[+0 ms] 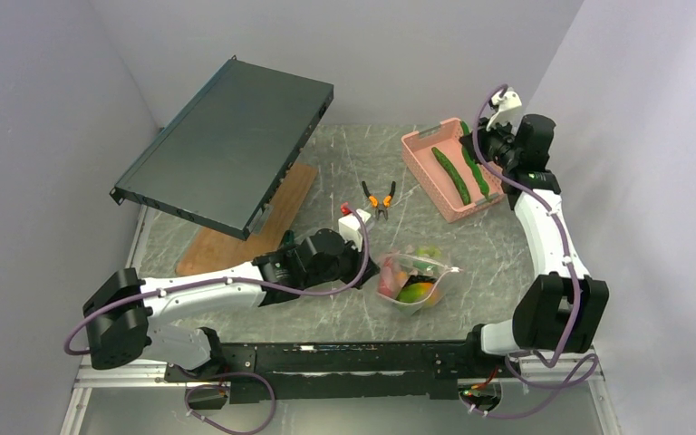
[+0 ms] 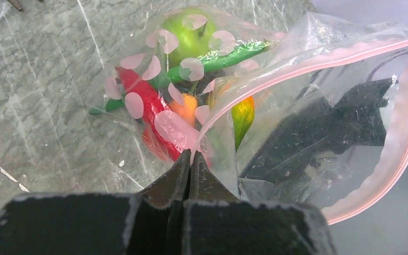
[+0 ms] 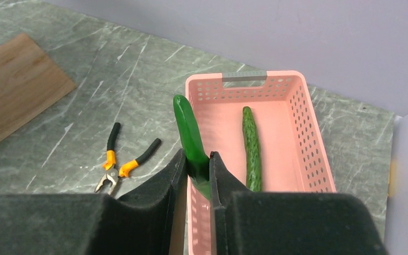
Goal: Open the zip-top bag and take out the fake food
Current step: Place the fake vegetable in the bin.
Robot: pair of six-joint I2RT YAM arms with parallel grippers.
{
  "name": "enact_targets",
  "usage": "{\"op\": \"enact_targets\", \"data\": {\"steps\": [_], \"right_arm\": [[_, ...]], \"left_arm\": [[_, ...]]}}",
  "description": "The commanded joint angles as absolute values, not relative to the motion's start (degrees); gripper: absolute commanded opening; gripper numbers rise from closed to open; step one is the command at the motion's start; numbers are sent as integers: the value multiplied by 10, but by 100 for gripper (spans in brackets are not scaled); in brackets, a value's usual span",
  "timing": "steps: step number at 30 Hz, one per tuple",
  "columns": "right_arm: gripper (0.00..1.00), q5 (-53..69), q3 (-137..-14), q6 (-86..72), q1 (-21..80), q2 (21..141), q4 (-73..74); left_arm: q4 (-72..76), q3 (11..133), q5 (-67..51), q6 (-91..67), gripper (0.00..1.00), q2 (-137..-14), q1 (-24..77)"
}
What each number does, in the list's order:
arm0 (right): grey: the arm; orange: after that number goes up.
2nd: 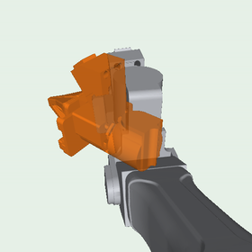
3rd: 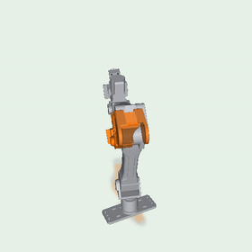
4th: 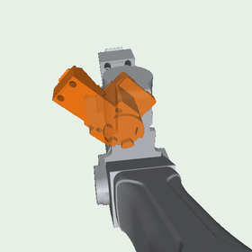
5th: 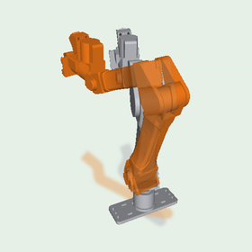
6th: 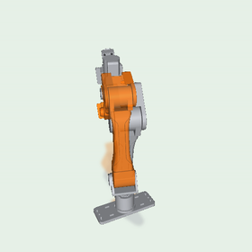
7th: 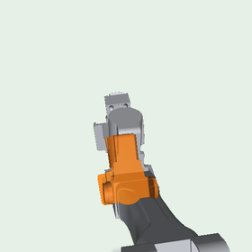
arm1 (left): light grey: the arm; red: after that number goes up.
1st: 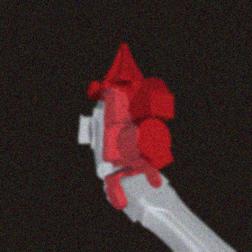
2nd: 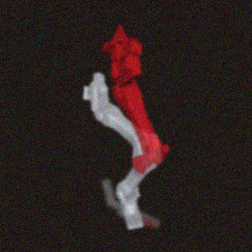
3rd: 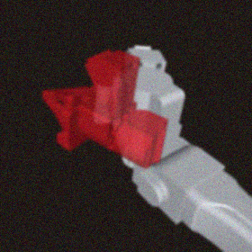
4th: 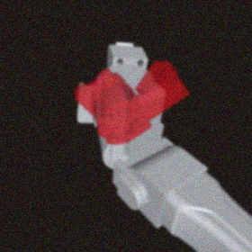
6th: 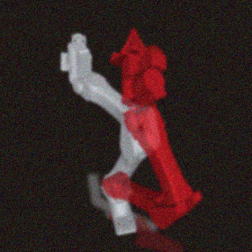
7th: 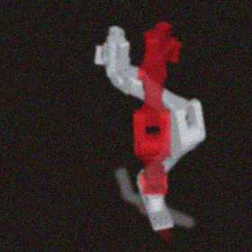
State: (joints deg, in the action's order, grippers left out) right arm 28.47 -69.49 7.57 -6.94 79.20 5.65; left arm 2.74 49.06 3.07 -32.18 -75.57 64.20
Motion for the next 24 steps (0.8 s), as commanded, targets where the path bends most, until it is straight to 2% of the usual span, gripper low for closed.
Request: {"op": "enact_targets", "data": {"steps": [1,15,24], "right_arm": [[0,269,-738,89,-58,802,7],[0,258,-804,82,-35,821,27],[0,183,-783,136,-28,911,16]], "left_arm": [[45,485,48,-320,0,-729,640],[46,472,55,-315,0,-716,640],[44,462,59,-317,0,-704,640]]}}
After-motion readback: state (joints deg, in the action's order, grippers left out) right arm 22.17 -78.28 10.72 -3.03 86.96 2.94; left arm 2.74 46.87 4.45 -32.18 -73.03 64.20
